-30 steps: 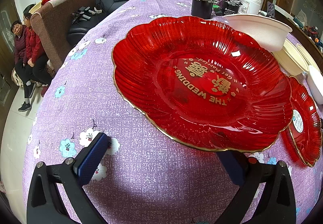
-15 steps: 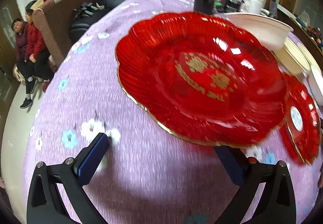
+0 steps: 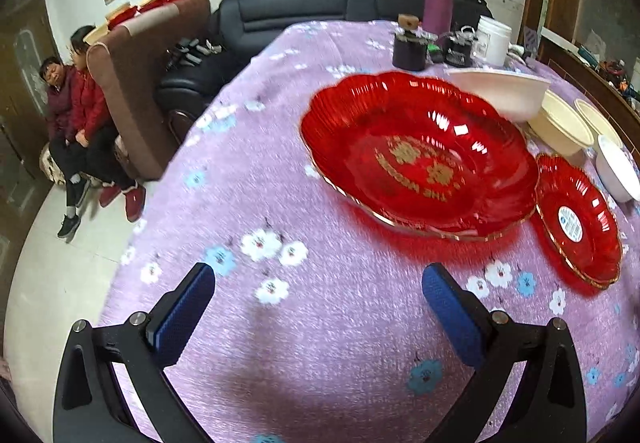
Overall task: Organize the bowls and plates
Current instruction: 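Grasp the large red wedding plate with the left tool while the right grasps the small red plate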
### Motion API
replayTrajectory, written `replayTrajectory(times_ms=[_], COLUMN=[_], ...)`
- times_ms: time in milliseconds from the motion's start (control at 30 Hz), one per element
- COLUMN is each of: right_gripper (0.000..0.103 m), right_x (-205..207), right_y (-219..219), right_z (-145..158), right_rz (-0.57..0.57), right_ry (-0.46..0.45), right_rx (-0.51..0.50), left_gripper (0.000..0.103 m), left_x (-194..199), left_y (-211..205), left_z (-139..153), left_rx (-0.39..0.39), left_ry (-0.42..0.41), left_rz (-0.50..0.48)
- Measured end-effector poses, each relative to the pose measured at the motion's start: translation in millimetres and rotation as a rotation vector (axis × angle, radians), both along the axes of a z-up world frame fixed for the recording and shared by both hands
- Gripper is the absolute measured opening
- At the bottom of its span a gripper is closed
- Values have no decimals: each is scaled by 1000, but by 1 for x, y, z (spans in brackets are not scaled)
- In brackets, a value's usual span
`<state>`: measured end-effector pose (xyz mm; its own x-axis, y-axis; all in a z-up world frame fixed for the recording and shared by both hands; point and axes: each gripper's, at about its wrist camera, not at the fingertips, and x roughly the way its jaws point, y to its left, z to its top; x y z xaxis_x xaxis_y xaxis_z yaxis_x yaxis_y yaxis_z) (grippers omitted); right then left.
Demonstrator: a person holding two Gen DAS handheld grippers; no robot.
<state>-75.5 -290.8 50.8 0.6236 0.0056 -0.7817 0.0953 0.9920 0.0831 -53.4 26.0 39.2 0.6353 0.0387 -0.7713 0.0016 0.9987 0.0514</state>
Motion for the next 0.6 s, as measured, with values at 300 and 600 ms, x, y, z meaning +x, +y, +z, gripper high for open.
replayTrajectory(times_ms=[300, 600], right_gripper=[80, 59], right_x=[44, 92], right_y=[66, 103], right_z=[13, 7], right_rz=[235, 295], right_ry=[9, 52], right_rx=[202, 282], left_gripper=[103, 94], left_x=[8, 28], left_y=[6, 14], left_z=[14, 20], left_rx=[4, -75], left_ry=[-27, -21], left_rz=[-2, -19])
